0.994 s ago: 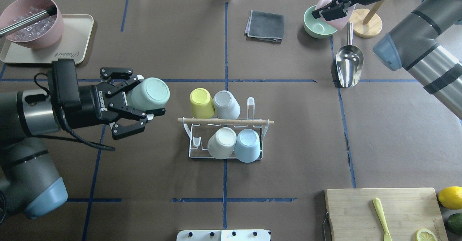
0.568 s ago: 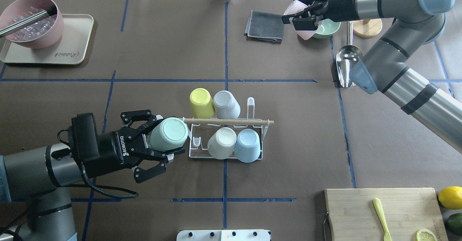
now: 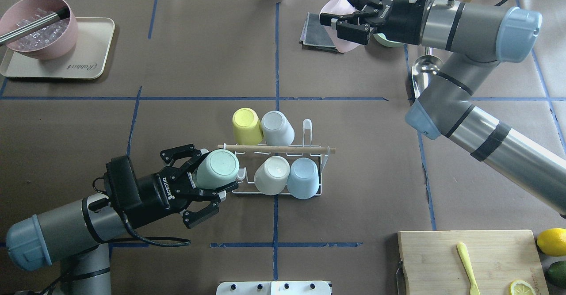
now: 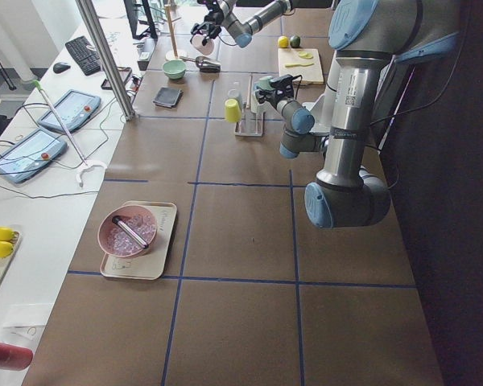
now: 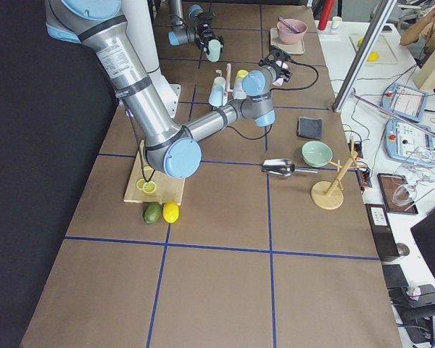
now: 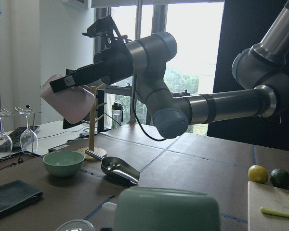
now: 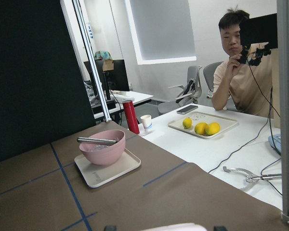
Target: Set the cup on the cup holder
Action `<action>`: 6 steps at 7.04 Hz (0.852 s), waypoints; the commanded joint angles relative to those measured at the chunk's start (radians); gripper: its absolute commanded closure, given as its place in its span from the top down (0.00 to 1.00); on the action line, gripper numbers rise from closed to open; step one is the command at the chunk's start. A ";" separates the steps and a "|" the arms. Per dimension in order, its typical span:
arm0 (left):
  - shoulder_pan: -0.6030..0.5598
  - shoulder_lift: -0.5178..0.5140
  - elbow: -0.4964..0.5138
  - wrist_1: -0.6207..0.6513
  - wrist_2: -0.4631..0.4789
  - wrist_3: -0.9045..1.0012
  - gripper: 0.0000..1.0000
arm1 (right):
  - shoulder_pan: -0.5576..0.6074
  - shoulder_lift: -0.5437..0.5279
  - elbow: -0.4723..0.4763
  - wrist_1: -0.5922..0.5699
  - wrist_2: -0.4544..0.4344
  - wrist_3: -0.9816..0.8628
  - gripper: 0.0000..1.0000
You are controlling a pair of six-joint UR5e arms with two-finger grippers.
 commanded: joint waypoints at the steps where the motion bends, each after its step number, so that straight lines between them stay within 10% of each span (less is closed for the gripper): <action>1: 0.006 -0.060 0.082 -0.032 0.045 0.000 0.08 | -0.064 0.005 -0.046 0.129 -0.046 0.053 0.00; 6: 0.006 -0.082 0.121 -0.035 0.068 0.000 0.10 | -0.157 0.085 -0.222 0.315 -0.046 -0.202 0.00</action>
